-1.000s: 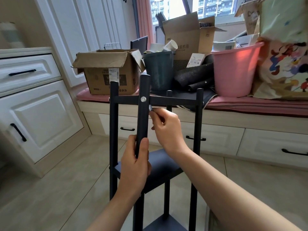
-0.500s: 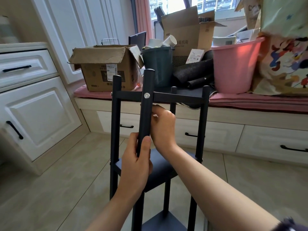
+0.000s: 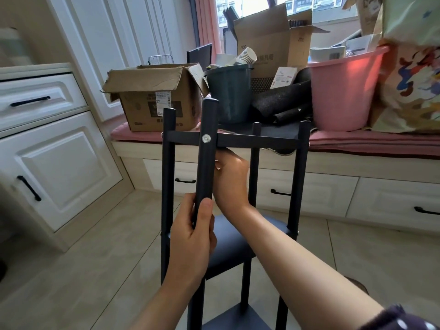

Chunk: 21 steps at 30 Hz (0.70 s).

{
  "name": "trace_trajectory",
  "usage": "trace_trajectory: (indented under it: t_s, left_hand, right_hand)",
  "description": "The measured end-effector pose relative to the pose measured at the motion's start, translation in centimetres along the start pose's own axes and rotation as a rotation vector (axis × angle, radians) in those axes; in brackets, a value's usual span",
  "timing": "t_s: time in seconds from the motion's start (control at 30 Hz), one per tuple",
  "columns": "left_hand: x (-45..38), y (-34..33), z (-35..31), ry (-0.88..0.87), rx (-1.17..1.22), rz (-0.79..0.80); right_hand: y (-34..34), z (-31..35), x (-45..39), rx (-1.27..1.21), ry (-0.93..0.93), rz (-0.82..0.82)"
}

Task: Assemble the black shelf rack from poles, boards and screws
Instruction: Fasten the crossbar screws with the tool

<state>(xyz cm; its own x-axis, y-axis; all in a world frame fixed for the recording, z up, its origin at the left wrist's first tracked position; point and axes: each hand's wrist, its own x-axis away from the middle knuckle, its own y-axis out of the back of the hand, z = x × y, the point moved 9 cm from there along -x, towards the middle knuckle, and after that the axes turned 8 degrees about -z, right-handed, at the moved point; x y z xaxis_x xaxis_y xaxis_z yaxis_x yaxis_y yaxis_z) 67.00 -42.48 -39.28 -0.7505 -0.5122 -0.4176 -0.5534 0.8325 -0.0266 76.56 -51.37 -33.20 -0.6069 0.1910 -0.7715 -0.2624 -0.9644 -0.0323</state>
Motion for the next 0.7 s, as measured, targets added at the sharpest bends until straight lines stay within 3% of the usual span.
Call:
trace_trajectory:
  t_s: [0.33, 0.7]
  left_hand:
    - [-1.5, 1.3, 0.2, -0.041, 0.029, 0.001]
    - [-2.1, 2.9, 0.7, -0.035, -0.018, -0.04]
  right_hand:
    - [0.4, -1.0, 1.5, -0.059, -0.182, 0.236]
    - [1.2, -0.6, 1.5, -0.121, -0.365, 0.247]
